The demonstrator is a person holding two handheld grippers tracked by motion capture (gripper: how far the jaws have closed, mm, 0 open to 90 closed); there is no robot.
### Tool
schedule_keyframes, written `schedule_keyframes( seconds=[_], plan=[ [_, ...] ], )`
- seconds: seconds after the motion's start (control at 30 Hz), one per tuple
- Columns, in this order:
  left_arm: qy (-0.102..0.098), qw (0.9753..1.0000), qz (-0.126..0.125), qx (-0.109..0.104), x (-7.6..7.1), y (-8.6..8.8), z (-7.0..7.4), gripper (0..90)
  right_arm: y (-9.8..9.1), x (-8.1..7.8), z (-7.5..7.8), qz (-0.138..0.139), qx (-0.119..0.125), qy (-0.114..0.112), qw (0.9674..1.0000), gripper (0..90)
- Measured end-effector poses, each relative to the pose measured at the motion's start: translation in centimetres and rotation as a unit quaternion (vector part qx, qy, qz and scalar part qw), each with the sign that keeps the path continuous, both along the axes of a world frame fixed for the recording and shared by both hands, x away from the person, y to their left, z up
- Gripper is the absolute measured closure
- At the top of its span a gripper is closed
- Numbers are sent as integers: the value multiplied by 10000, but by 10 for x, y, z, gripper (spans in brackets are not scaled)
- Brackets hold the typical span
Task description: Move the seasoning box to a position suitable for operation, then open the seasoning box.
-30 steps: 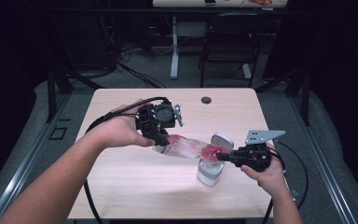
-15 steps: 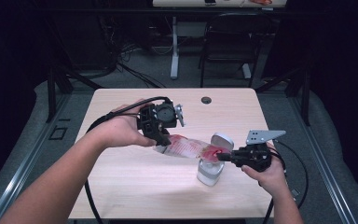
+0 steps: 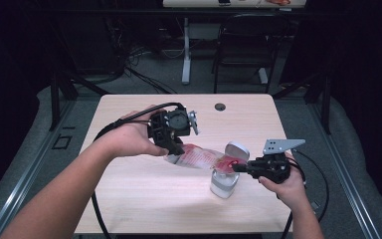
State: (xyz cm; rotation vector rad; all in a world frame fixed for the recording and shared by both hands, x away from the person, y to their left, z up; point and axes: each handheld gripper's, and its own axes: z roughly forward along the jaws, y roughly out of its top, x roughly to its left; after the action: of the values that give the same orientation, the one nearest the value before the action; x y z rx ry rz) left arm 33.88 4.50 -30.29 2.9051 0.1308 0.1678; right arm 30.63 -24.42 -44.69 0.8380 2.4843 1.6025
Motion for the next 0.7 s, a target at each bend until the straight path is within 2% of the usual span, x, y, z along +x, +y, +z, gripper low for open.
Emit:
schedule_keyframes(
  seconds=[0.7],
  plan=[
    [-35,10000,-6,-34,2,-3,1,774,-2,1,0,-19,-40,21,10000,895]
  ],
)
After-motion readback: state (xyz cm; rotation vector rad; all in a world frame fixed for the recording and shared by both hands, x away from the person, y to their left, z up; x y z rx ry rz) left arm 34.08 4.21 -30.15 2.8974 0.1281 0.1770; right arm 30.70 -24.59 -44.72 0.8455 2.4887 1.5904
